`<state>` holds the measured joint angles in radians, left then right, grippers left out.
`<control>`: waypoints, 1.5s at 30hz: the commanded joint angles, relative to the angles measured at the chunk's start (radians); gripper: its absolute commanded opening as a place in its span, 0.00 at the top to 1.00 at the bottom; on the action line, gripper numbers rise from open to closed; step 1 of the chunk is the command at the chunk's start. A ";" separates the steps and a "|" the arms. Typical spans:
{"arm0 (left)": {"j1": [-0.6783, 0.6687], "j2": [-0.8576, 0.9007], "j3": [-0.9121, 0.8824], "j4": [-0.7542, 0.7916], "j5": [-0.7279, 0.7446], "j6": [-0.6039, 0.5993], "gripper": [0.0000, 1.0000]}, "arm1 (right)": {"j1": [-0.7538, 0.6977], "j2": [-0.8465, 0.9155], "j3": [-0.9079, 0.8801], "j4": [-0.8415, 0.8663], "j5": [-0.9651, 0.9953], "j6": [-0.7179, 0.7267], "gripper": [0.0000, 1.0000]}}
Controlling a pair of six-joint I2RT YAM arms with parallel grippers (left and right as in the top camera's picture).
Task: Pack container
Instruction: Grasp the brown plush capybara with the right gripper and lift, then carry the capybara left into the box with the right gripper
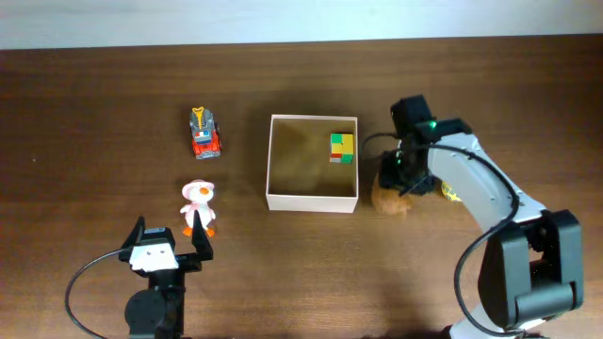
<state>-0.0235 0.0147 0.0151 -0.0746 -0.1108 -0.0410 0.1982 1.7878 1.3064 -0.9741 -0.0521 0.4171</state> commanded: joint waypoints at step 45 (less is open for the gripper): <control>0.005 -0.008 -0.006 0.002 0.010 0.019 0.01 | 0.335 0.178 0.510 -0.153 0.064 -0.061 0.53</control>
<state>-0.0238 0.0147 0.0151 -0.0746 -0.1108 -0.0410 0.5365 1.9301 1.8011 -1.1378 -0.0090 0.3443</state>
